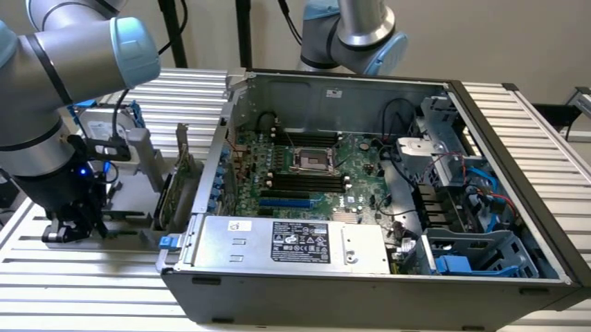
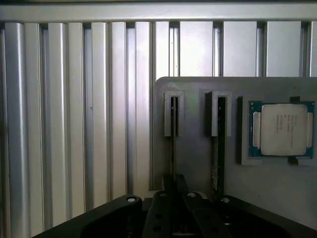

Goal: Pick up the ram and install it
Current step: 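Pick up the ram and move it above insertion slot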

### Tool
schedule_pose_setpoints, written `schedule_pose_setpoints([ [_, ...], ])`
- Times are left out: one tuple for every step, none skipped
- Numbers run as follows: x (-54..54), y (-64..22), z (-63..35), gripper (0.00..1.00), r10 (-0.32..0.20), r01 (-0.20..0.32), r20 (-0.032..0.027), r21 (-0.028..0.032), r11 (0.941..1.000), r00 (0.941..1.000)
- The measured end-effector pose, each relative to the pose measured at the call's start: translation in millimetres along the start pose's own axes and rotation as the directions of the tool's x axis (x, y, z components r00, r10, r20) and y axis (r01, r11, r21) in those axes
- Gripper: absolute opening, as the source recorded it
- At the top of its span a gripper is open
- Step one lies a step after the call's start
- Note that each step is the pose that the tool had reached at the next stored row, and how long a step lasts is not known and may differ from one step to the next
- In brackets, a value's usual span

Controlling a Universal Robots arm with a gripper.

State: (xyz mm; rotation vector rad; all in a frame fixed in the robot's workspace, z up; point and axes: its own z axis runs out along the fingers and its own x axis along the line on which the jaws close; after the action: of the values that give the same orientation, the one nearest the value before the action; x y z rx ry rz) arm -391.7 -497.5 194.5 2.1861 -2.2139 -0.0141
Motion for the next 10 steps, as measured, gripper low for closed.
schedule_pose_setpoints([
  [0.0,0.0,0.0,0.14,0.0,0.0,0.0,0.0001,1.0,1.0],
  [0.0,0.0,0.0,0.14,0.0,0.0,0.0001,0.0001,1.0,1.0],
  [0.0,0.0,-0.4,0.14,0.0,0.0,0.0002,-0.0001,1.0,1.0],
  [0.1,0.1,-1.7,0.14,0.0,0.0,-0.0001,-0.0006,1.0,1.0],
  [0.1,0.1,-3.3,0.14,0.0,0.0,0.0,-0.0008,1.0,1.0],
  [0.1,0.2,-5.4,0.14,0.0,0.0,0.0001,-0.0011,1.0,1.0],
  [0.1,0.2,-8.0,0.14,0.0,0.0,0.0,-0.0015,1.0,1.0],
  [0.2,0.3,-11.0,0.14,0.0,0.0,-0.0001,-0.0019,1.0,1.0],
  [0.2,0.4,-14.2,0.14,0.0,0.0,0.0,-0.0022,1.0,1.0],
  [0.2,0.5,-18.0,0.14,0.0,0.0,0.0001,-0.0023,1.0,1.0],
])
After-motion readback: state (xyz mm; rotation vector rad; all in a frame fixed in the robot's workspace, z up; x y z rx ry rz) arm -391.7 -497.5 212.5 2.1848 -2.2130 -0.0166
